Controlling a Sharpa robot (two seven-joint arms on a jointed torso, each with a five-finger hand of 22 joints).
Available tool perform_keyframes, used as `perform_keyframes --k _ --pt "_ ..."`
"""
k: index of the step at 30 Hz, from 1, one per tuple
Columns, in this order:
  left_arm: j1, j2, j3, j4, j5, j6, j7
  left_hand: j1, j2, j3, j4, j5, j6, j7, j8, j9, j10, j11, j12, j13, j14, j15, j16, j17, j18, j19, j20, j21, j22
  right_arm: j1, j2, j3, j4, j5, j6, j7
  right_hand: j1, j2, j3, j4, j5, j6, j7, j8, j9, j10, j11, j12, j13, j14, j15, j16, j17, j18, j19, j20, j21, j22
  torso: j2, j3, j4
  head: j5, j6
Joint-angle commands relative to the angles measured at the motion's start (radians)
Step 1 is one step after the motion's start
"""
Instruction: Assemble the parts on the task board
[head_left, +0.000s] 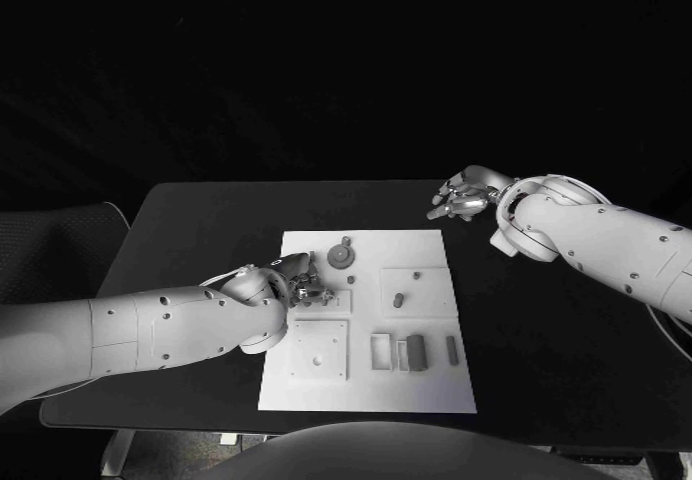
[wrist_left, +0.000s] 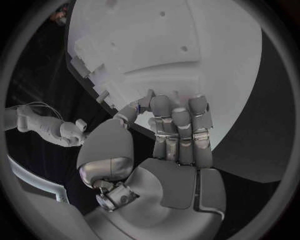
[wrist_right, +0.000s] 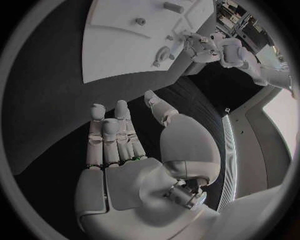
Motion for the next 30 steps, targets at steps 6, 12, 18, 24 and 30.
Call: perform_keyframes --k 6,12,18,24,30 --pt "-0.006 0.006 -0.001 -0.002 -0.002 0.013 0.007 0.044 0.046 0.071 -0.067 0.005 0.005 -0.002 0.006 -0.001 -0.001 -0.007 0.004 -0.002 0.005 -0.001 0.005 -0.002 0.022 -0.002 -0.008 -0.007 0.021 -0.001 0.001 0.0 0.001 -0.004 0.015 0.002 -0.009 -0.001 0.0 0.004 0.004 0.001 0.008 0.001 -0.001 -0.006 0.004 0.004 -0.001 0.0 -0.006 -0.002 -0.002 0.015 -0.005 0.0 -0.004 0.014 0.0 0.0006 -0.0001 -0.002 -0.002" --pt "-0.007 0.007 -0.001 -0.002 -0.002 0.008 0.01 0.043 0.046 0.071 -0.067 0.005 0.005 -0.002 0.006 -0.002 -0.001 -0.007 0.005 -0.002 0.005 -0.001 0.005 -0.002 0.022 -0.002 -0.008 -0.007 0.021 -0.001 0.001 0.0 0.0 -0.004 0.014 -0.002 -0.01 0.0 0.0 0.005 0.005 0.001 0.008 0.001 -0.002 -0.006 0.004 0.004 -0.002 -0.001 -0.005 -0.002 -0.002 0.015 -0.005 0.0 -0.004 0.014 0.0 0.0001 0.0002 -0.003 -0.001" --pt "-0.007 0.009 -0.001 -0.004 -0.002 0.009 0.012 0.043 0.046 0.072 -0.067 0.005 0.005 -0.002 0.006 -0.002 -0.001 -0.007 0.005 -0.002 0.005 -0.001 0.005 -0.002 0.022 -0.002 -0.008 -0.007 0.021 -0.001 0.001 0.0 0.0 -0.004 0.016 -0.001 -0.011 0.0 0.0 0.006 0.004 0.001 0.008 0.001 -0.002 -0.006 0.004 0.004 -0.002 -0.001 -0.005 -0.002 -0.002 0.015 -0.006 0.0 -0.004 0.014 0.0 0.0001 0.0 -0.003 -0.001" --pt "-0.008 0.01 -0.001 -0.007 0.006 0.024 0.018 0.042 0.046 0.072 -0.067 0.005 0.005 -0.002 0.007 -0.002 -0.001 -0.007 0.005 -0.002 0.005 -0.001 0.005 -0.002 0.022 -0.002 -0.008 -0.007 0.021 -0.001 0.001 0.0 0.0 -0.004 0.016 -0.001 -0.011 0.0 -0.001 0.006 0.004 0.001 0.008 0.001 -0.002 -0.006 0.004 0.005 -0.002 -0.001 -0.005 -0.002 -0.002 0.015 -0.006 0.0 -0.004 0.014 0.0 0.0 0.0003 -0.005 -0.004" --pt "-0.008 0.011 -0.001 -0.013 0.007 0.032 0.019 0.04 0.044 0.072 -0.067 0.004 0.004 -0.002 0.007 -0.003 -0.001 -0.006 0.005 -0.002 0.004 -0.001 0.005 -0.003 0.022 -0.002 -0.008 -0.007 0.02 -0.001 0.001 0.0 0.0 -0.004 0.016 -0.001 -0.011 0.0 -0.001 0.007 0.004 0.001 0.008 0.001 -0.002 -0.006 0.004 0.005 -0.002 -0.001 -0.005 -0.002 -0.002 0.015 -0.006 0.0 -0.004 0.014 0.0 0.0001 0.0005 -0.005 -0.005"
